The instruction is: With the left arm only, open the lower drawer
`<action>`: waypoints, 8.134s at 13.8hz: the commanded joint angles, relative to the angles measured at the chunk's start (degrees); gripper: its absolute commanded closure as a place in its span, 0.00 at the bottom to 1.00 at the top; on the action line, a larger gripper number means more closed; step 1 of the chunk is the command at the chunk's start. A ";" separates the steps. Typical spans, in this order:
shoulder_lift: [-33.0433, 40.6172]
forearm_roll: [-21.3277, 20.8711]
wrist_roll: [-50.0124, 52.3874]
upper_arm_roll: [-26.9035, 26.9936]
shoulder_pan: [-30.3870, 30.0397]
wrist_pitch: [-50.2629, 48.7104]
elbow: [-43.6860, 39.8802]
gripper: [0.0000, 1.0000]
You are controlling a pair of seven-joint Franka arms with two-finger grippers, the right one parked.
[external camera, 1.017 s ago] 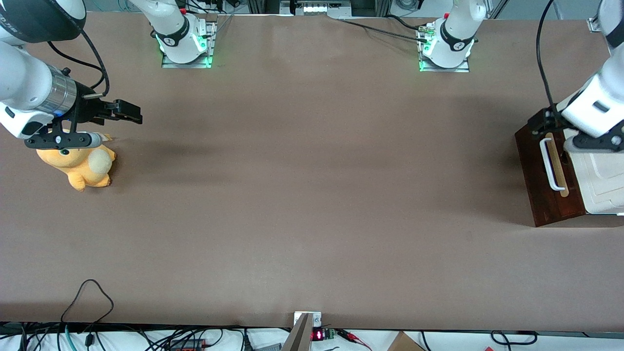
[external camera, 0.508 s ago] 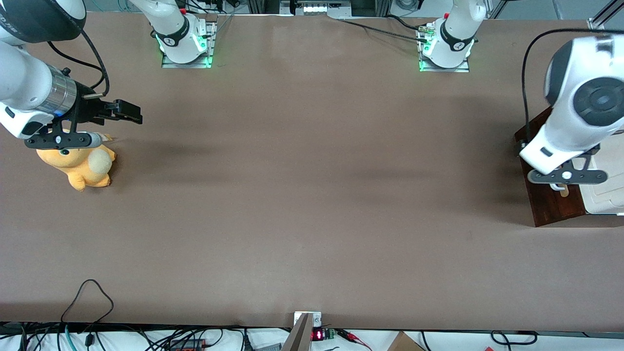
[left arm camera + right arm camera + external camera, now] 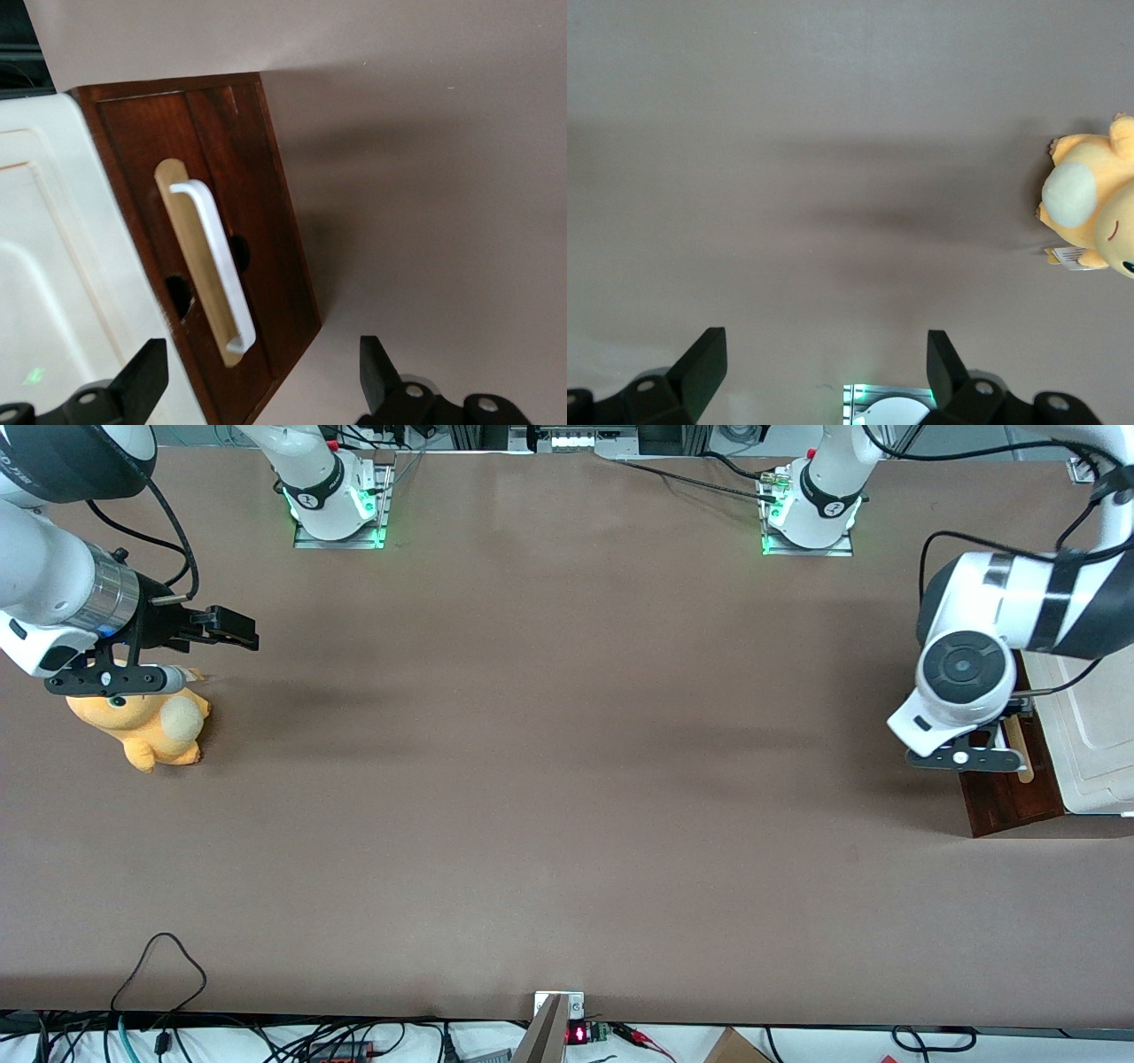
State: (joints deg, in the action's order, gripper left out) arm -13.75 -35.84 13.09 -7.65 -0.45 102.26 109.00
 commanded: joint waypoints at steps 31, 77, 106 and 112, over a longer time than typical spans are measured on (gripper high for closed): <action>-4.80 -35.17 27.95 2.91 0.27 -0.64 18.53 0.16; -9.54 -42.82 37.71 4.40 5.99 -2.33 16.51 1.00; -1.03 -18.32 24.97 -3.51 11.26 -5.93 6.06 0.00; 6.97 -2.07 11.73 -2.90 11.17 -5.93 -2.37 0.00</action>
State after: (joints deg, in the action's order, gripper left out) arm -9.54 -43.37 31.22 -10.95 11.13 96.88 110.04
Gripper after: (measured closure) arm 0.000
